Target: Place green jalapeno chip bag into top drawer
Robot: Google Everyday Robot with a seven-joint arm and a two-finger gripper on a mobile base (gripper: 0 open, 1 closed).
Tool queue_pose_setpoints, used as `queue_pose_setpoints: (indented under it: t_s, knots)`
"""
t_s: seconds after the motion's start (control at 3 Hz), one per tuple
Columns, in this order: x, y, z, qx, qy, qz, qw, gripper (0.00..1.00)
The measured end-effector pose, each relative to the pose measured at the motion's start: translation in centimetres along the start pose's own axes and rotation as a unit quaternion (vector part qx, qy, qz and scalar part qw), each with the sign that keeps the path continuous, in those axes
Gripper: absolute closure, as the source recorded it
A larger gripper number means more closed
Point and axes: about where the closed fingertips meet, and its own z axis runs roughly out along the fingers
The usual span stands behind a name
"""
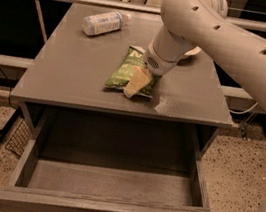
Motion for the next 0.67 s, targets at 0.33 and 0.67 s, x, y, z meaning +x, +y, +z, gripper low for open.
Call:
queue_pose_setpoints:
  t_s: [0.33,0.67]
  knots:
    - [-0.02,-0.06,-0.06,0.000,0.000,0.006,1.0000,0.49]
    - [-0.31,-0.14,-0.77,0.000,0.000,0.006,1.0000,0.80]
